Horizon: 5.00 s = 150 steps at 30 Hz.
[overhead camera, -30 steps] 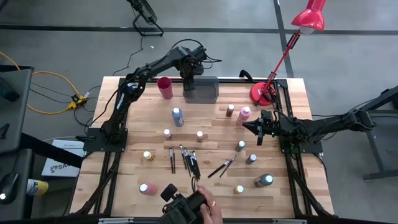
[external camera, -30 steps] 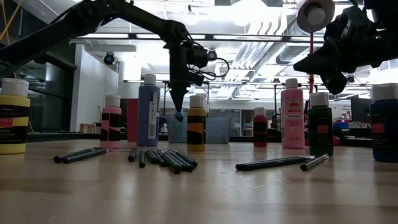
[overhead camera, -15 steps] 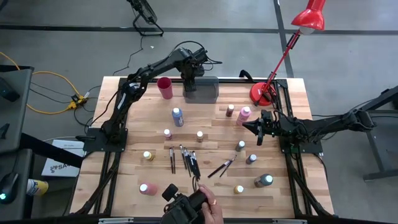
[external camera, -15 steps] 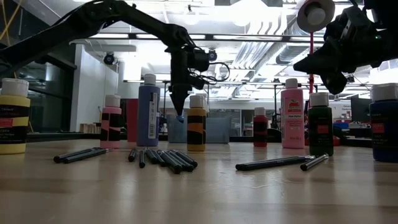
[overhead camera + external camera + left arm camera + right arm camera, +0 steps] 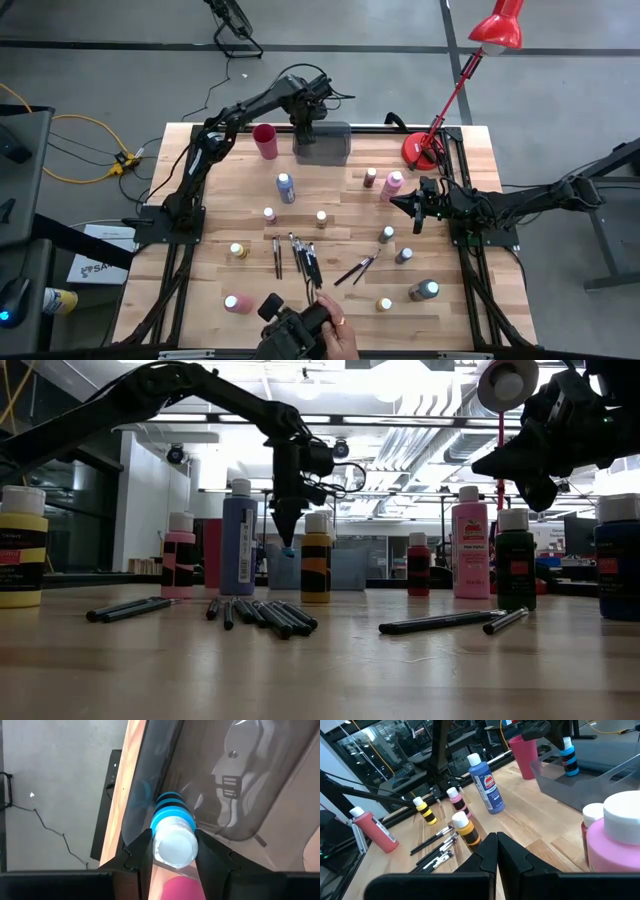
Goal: Pick & Place Paint Supplies
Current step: Put the blue paint bottle into the black bin, then put the pink paint bottle into the black bin
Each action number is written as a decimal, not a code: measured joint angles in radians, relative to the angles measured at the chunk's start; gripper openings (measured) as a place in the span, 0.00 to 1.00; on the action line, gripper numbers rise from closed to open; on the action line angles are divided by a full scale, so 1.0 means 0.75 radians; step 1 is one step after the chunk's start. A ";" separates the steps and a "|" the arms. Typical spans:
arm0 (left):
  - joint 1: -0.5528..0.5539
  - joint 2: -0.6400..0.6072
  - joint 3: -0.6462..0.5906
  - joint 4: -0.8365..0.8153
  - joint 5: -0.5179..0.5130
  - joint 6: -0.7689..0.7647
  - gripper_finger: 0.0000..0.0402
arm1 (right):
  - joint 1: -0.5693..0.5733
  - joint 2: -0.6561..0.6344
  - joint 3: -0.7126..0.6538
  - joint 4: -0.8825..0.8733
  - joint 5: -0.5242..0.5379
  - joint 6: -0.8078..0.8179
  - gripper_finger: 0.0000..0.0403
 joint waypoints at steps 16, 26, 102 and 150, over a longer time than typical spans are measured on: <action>-0.006 -0.075 0.000 -0.006 -0.050 0.002 0.68 | 0.000 0.000 0.000 0.000 0.000 0.000 0.01; -0.121 -0.307 0.002 -0.273 -0.050 0.031 0.64 | 0.000 0.000 0.000 0.000 0.000 0.000 0.01; -0.936 -1.431 -2.025 0.999 -0.065 -0.585 0.50 | 0.000 0.001 0.000 0.001 0.000 0.000 0.01; -0.937 -1.419 -1.733 0.615 0.003 -0.431 0.38 | 0.000 0.000 0.000 0.001 0.000 0.000 0.01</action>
